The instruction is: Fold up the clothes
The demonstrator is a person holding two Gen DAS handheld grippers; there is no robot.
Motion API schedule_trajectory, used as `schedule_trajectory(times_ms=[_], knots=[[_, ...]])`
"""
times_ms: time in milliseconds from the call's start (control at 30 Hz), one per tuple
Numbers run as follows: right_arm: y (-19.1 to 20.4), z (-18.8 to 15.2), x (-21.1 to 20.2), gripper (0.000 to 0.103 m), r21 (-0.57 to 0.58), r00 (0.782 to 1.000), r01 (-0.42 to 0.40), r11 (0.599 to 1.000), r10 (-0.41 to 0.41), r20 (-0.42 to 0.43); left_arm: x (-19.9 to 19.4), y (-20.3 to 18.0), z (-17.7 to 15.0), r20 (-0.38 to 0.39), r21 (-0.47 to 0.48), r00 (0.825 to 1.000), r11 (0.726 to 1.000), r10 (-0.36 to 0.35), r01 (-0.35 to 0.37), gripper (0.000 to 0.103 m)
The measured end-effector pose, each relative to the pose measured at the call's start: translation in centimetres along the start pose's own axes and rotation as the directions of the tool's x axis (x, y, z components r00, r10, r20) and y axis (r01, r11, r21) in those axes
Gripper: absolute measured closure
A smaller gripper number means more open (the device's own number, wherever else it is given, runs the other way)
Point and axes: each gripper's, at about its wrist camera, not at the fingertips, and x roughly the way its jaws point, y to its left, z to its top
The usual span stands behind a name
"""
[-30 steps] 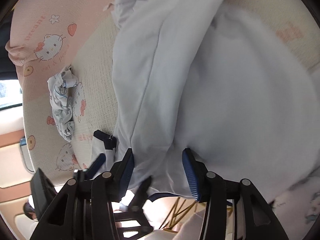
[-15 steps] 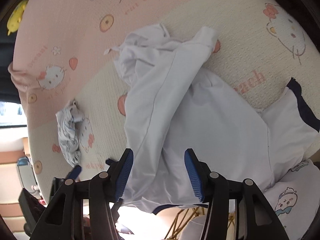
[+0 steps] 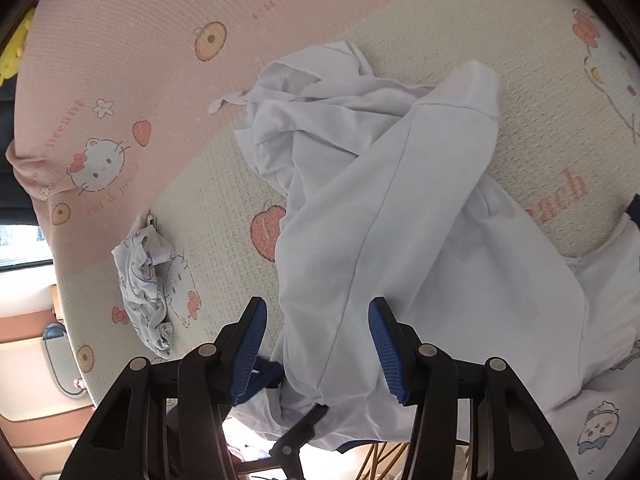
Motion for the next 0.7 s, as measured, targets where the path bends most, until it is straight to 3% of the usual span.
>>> schedule_trajectory(times_ms=[233, 400, 500, 567, 700], knots=[[-1.0, 0.0, 3.1, 0.051, 0.0, 0.998, 0.057, 0.998, -0.057, -0.024, 0.6, -0.5, -0.6, 0.026, -0.012, 0.999, 0.999, 0.03, -0.029, 0.052], [-2.1, -0.7, 4.1, 0.075, 0.012, 0.997, 0.073, 0.997, -0.074, 0.016, 0.8, -1.6, -0.7, 0.045, -0.038, 0.993, 0.994, 0.108, -0.106, 0.052], [-2.7, -1.4, 3.9, 0.091, -0.001, 0.996, 0.068, 0.998, -0.068, 0.061, 0.8, -2.4, -0.6, 0.052, -0.066, 0.987, 0.986, 0.155, -0.151, 0.061], [-3.0, -1.7, 3.6, 0.096, -0.003, 0.996, 0.047, 0.999, -0.047, 0.078, 0.7, -2.9, -0.6, 0.058, -0.086, 0.981, 0.98, 0.186, -0.181, 0.069], [-2.0, -2.0, 2.6, 0.098, -0.052, 0.994, 0.03, 0.998, -0.024, 0.106, 0.2, -3.6, -0.3, 0.05, -0.141, 0.972, 0.965, 0.23, -0.222, 0.076]])
